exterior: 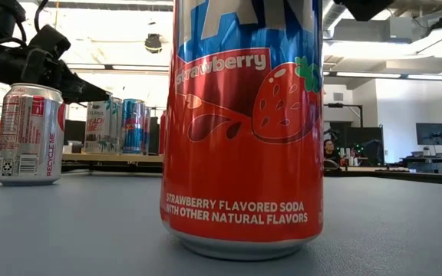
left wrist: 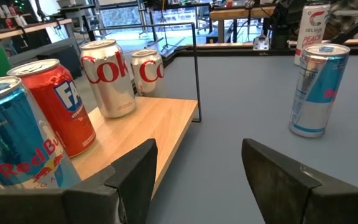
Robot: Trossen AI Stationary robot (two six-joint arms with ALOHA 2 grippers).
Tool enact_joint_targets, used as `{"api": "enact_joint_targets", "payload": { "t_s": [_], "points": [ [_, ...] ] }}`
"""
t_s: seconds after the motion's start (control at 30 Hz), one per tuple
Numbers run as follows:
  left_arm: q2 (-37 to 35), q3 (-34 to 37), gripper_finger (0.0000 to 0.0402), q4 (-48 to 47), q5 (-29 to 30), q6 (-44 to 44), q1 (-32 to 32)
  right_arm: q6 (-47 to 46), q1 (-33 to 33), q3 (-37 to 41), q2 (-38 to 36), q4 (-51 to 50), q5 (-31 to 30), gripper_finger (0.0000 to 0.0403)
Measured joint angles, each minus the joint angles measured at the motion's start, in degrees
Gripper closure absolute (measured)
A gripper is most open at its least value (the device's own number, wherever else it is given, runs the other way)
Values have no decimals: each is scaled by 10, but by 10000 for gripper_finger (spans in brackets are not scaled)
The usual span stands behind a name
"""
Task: Place canned beverage on shelf
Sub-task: Put the left red soda can on the shelf aligned with the other red soda can
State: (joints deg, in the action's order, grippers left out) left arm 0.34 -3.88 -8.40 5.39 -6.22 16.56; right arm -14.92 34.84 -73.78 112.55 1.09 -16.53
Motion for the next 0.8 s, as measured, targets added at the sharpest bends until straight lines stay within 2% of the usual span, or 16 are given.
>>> {"api": "enact_joint_targets", "payload": {
  "t_s": [0.8],
  "points": [
    [0,0,177,0,0,0,0,-6,-5,0,-27,-32,13,15]
  ]
}}
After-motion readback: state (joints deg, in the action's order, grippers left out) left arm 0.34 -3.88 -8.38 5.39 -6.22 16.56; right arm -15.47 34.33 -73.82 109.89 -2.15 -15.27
